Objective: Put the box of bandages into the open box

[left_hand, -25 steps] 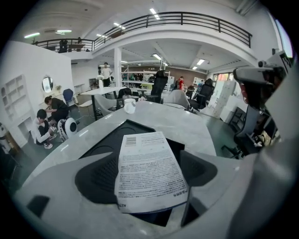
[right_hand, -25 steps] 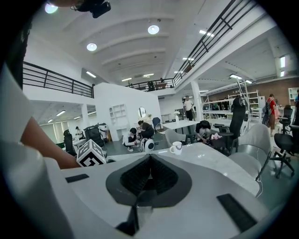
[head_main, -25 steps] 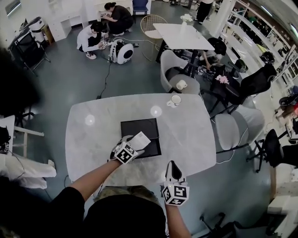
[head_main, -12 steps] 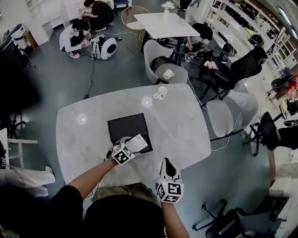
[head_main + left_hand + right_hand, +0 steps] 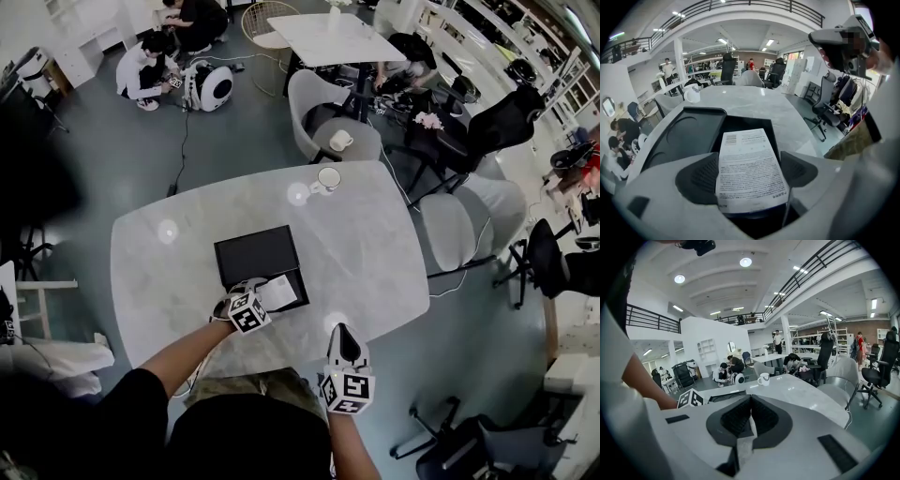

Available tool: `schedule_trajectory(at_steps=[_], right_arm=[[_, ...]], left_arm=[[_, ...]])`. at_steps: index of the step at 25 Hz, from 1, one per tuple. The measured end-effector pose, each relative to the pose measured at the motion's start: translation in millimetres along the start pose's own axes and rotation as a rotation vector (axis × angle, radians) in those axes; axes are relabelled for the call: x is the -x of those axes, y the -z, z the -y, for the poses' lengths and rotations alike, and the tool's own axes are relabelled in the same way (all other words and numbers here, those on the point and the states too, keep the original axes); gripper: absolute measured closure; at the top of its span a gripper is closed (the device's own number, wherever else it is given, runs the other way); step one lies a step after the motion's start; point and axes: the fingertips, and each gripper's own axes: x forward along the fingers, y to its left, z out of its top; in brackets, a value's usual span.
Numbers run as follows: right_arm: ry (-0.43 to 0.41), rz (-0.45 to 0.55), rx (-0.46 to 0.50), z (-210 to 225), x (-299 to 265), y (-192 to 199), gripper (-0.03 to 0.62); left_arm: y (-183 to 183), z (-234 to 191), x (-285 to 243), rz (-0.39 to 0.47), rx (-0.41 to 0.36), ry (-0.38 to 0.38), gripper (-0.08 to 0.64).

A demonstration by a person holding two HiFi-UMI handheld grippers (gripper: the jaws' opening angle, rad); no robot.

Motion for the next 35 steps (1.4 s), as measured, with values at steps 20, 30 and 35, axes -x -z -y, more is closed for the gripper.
schedule_trajectory(at_steps=[20, 30, 35], right_arm=[[-0.031, -0.011, -0.003, -3.9, -13.3, 8.1, 0.58], [-0.123, 0.017, 0.046, -44.5, -4.9, -7.8, 0.58], [-0.203, 0.057, 0.089, -82.9, -3.2, -22.0, 0.58]], left_arm=[[3.1, -2.6, -3.6, 0.018, 0.046, 0.058, 0.13], [-23.8, -11.8, 74.6, 0.21, 0.185, -0.031, 0.13], [-23.4, -6.5, 148.8, 0.371, 0.325, -0.126, 0.132]])
